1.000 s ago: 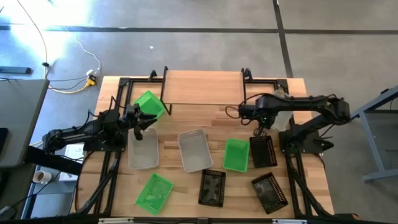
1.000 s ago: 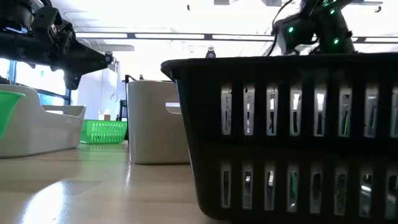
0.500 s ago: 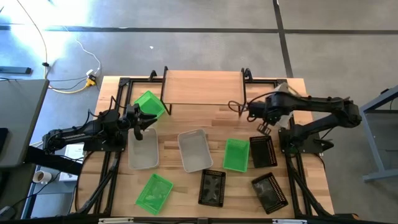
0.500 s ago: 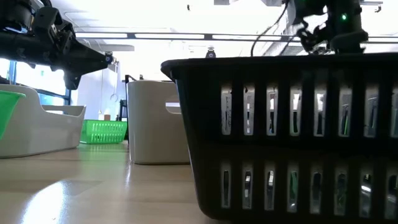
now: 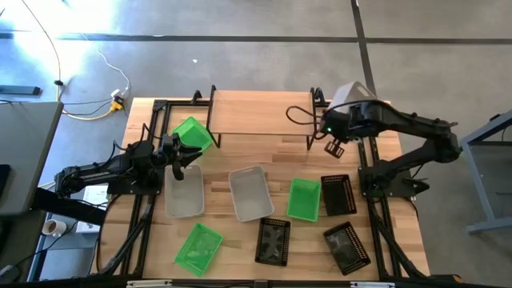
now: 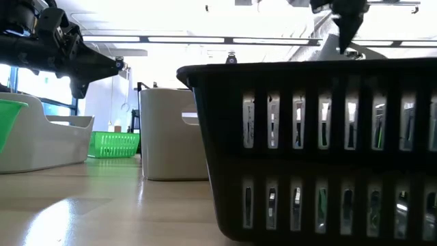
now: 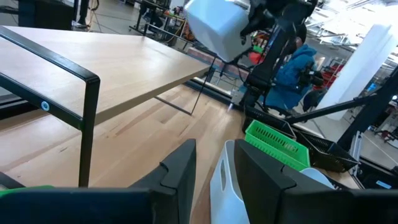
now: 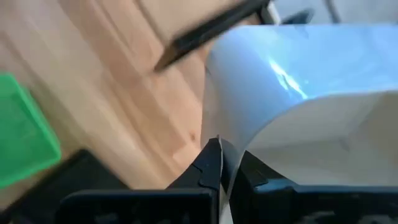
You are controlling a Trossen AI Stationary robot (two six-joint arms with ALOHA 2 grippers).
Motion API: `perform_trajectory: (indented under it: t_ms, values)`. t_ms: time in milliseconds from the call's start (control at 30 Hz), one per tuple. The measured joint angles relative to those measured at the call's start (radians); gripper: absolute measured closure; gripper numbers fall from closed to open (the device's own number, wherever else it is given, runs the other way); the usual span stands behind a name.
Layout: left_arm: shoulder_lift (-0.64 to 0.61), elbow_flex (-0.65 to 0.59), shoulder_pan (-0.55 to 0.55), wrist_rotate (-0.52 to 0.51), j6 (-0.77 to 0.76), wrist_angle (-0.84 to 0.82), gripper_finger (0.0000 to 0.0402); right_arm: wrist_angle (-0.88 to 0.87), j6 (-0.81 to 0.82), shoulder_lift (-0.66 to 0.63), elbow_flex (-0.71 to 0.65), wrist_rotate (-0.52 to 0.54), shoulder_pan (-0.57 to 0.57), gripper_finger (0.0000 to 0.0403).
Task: Stack baskets on shelf by color
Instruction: Put the top gray bin on the shelf
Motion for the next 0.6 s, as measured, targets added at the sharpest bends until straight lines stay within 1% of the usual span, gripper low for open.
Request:
perform_trajectory:
  t_ms: [333,600]
  values:
    - [0.000,0.000,0.000,0.000,0.000,0.000,0.0300,-0.001,-0.202,0.181,0.263,0.012,-0.059,0.0403]
    - [0.000,0.000,0.000,0.000,0.000,0.000,0.0300,0.000,-0.352,0.319,0.462,0.021,-0.065,0.0403]
